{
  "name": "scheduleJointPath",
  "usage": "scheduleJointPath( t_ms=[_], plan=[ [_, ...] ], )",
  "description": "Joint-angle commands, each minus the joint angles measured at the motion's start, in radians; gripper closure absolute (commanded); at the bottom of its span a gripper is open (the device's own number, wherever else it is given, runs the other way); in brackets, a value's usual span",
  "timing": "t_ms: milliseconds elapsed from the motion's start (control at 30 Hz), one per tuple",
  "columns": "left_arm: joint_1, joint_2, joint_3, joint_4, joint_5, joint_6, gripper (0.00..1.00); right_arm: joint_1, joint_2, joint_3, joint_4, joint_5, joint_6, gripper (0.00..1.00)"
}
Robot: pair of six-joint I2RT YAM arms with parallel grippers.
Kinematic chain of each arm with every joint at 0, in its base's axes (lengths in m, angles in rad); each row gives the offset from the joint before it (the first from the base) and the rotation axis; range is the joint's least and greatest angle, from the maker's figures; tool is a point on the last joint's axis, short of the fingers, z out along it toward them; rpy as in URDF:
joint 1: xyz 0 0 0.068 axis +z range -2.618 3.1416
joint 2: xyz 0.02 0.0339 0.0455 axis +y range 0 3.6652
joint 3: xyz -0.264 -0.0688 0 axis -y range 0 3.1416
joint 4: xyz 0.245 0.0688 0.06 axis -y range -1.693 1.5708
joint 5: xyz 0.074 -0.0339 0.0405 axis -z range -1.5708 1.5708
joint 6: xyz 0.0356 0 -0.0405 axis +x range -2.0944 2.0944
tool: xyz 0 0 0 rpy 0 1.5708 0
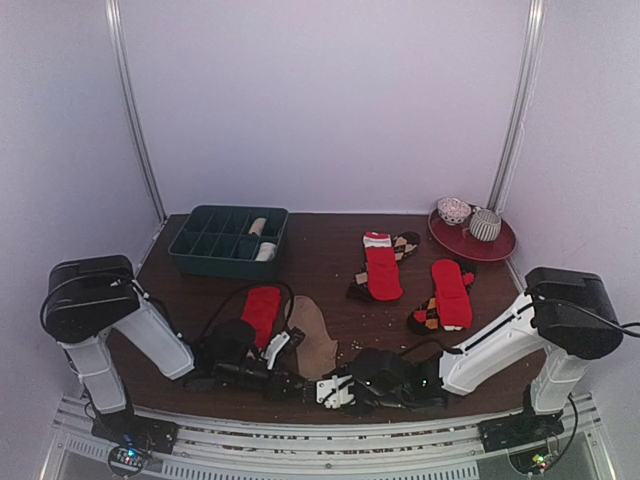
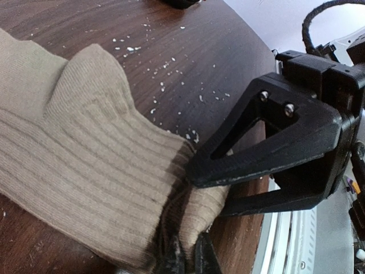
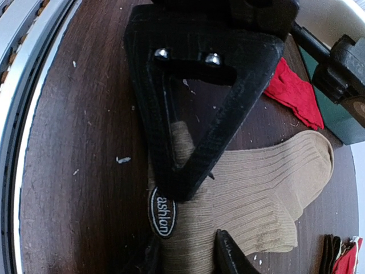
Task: Roll the socks
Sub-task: Roll a pair of socks at the center of the board.
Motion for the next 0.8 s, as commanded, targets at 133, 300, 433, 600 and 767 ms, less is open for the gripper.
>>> scheduleJointPath(
  t_ms=[133,300,433,600,767],
  plan=[
    [0.003,0.012,-0.054,-0.224,0.001,0.04,1.0,-0.029,0.052,0.051,-0.184,-0.045,0.12,0.87],
    [0.002,-0.1,-0.022,-0.336,-0.093,0.127,0.95,-0.061,0.015,0.076,-0.333,-0.226,0.268,0.94],
    [0.002,-0.272,-0.005,-0.42,-0.205,0.214,0.5,-0.11,0.012,0.177,-0.552,-0.436,0.381,0.94],
    [-0.021,-0.508,-0.058,-0.448,-0.349,0.288,0.36,-0.187,0.061,0.294,-0.803,-0.666,0.481,0.94],
    [-0.097,-0.644,-0.166,-0.28,-0.375,0.369,0.29,-0.281,0.127,0.369,-0.905,-0.907,0.576,0.94]
  ],
)
